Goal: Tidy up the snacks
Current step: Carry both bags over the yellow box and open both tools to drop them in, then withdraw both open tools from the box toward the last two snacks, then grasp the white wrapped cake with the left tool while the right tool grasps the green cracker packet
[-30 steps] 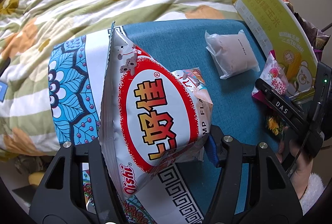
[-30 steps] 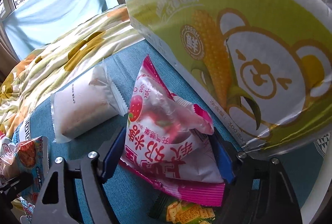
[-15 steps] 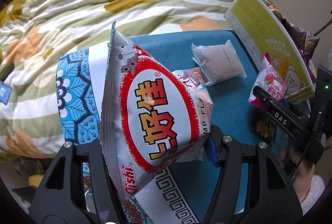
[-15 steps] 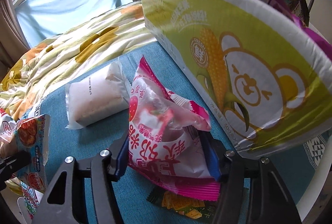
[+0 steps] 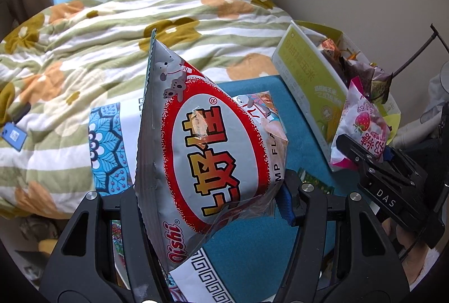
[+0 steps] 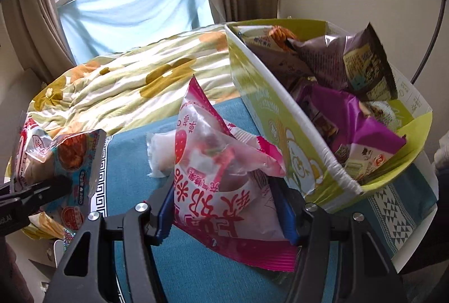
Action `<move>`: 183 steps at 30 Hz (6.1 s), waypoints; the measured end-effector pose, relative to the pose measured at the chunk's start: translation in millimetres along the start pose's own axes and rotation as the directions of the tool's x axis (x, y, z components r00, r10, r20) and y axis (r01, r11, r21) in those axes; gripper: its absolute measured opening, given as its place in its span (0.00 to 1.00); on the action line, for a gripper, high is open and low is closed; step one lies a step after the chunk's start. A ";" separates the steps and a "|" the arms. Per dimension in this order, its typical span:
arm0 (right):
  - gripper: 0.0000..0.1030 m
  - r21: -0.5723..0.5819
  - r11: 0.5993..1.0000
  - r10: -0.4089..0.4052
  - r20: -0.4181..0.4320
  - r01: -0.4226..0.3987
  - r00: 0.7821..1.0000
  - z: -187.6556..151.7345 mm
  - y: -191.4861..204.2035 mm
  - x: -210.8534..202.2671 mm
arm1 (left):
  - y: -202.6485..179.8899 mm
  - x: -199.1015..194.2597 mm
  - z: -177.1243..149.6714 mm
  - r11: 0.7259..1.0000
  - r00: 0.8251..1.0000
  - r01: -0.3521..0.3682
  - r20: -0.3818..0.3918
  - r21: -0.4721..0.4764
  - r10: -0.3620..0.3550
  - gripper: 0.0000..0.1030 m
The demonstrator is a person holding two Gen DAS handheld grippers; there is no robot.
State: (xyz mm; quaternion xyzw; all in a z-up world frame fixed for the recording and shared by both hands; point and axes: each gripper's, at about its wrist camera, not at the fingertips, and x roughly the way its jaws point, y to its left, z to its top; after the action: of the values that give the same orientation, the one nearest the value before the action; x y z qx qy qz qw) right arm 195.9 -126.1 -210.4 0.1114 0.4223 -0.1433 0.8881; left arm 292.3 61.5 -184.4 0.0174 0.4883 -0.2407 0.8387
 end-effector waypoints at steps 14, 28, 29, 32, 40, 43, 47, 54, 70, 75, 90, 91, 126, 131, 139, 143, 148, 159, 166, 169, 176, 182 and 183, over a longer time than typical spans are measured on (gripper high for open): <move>0.56 -0.135 0.981 0.151 0.069 -0.140 0.986 43.8 -98.1 -88.3 | -167.7 -34.3 35.5 1.000 0.990 0.029 0.139 -0.009 -0.028 0.56; 0.56 -0.185 0.970 0.179 0.094 -0.159 0.979 116.0 -233.5 -80.8 | -313.6 34.1 132.1 0.999 0.985 0.012 0.172 0.030 -0.017 0.56; 0.56 -0.194 0.968 0.182 0.092 -0.162 0.979 121.8 -236.5 -77.5 | -315.9 40.6 139.8 1.000 0.986 0.012 0.165 0.026 -0.016 0.56; 0.56 -0.211 0.963 0.189 0.084 -0.168 0.978 139.1 -241.2 -67.3 | -321.3 63.8 163.3 1.000 0.990 0.005 0.142 0.024 -0.009 0.56; 0.56 -0.182 0.969 0.177 0.060 -0.164 0.982 168.4 -251.9 -35.4 | -316.1 117.1 198.8 0.999 0.996 -0.017 0.091 0.039 0.013 0.99; 0.56 -0.160 0.974 0.170 0.038 -0.162 0.985 173.9 -254.6 -23.1 | -307.2 117.5 197.0 1.000 0.996 0.004 0.087 0.015 -0.005 0.99; 0.56 -0.152 0.976 0.159 0.006 -0.156 0.987 175.1 -254.4 -9.6 | -287.0 104.6 180.0 0.999 0.997 -0.002 0.078 -0.033 0.004 0.99; 0.56 -0.147 0.969 0.192 -0.046 -0.196 0.980 170.2 -252.7 -3.7 | -259.7 83.3 153.2 0.993 0.996 -0.018 0.085 -0.116 0.028 1.00; 1.00 -0.158 0.958 0.232 -0.052 -0.238 0.971 123.2 -264.5 -20.9 | -254.5 38.0 95.4 0.987 0.990 -0.072 0.107 -0.145 0.088 0.99; 1.00 -0.146 0.955 0.252 -0.055 -0.257 0.966 113.4 -268.3 -36.9 | -257.9 12.6 79.1 0.985 0.983 -0.090 0.144 -0.148 0.111 0.99; 1.00 -0.272 0.916 0.313 0.028 -0.294 0.949 102.3 -233.7 -95.2 | -222.9 -51.1 23.9 0.958 0.961 -0.183 0.164 -0.221 0.221 1.00; 1.00 -0.273 0.914 0.320 0.028 -0.301 0.947 99.8 -229.8 -97.2 | -217.9 -53.1 21.4 0.958 0.962 -0.180 0.165 -0.221 0.219 1.00; 1.00 -0.119 0.985 0.109 -0.115 -0.122 0.987 -38.4 -93.1 -20.7 | -93.0 143.1 52.0 0.770 0.982 0.108 -0.190 0.629 0.017 0.99; 1.00 -0.192 0.966 0.141 -0.176 -0.174 0.974 -58.8 -79.8 12.7 | -92.0 183.9 45.2 0.702 0.974 0.119 -0.221 0.702 0.056 0.99; 1.00 -0.349 0.901 0.171 -0.260 -0.257 0.950 -82.8 -56.1 50.6 | -89.2 211.0 41.8 0.683 0.962 0.148 -0.265 0.715 0.070 0.87; 0.98 -0.373 0.883 0.188 -0.275 -0.285 0.943 -85.3 -51.8 61.1 | -90.7 218.7 41.4 0.671 0.958 0.155 -0.276 0.725 0.077 0.81; 0.89 -0.391 0.868 0.199 -0.295 -0.308 0.935 -86.6 -44.2 69.0 | -90.6 217.9 41.1 0.668 0.957 0.170 -0.282 0.725 0.063 0.72; 0.56 -0.472 0.827 0.179 -0.292 -0.305 0.939 -88.5 -27.2 75.5 | -82.6 200.8 21.0 0.741 0.955 0.142 -0.288 0.656 0.072 0.69; 0.43 -0.532 0.793 0.165 -0.284 -0.298 0.945 -91.9 -20.1 72.4 | -76.6 187.7 6.8 0.787 0.950 0.139 -0.305 0.601 0.064 0.67; 0.42 -0.553 0.785 0.153 -0.264 -0.279 0.952 -92.5 -16.6 69.6 | -71.6 181.4 4.1 0.809 0.949 0.146 -0.311 0.570 0.048 0.67; 0.42 -0.535 0.803 0.159 -0.235 -0.264 0.959 -82.2 -13.0 56.7 | -57.6 150.4 1.0 0.856 0.959 0.135 -0.282 0.499 0.014 0.66; 0.42 -0.492 0.843 0.155 -0.168 -0.220 0.973 -63.4 -10.2 25.6 | -51.6 97.0 13.3 0.902 0.977 0.078 -0.211 0.425 0.015 0.66; 0.42 -0.479 0.850 0.159 -0.160 -0.218 0.974 -59.1 -9.1 18.4 | -52.5 86.7 16.5 0.907 0.981 0.065 -0.195 0.417 0.019 0.66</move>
State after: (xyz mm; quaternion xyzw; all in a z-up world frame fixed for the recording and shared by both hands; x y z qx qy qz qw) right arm 161.3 -118.8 -262.0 -0.0703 0.4821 0.0640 0.8709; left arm 318.9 -22.7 -236.7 0.2155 0.5046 -0.3475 0.7604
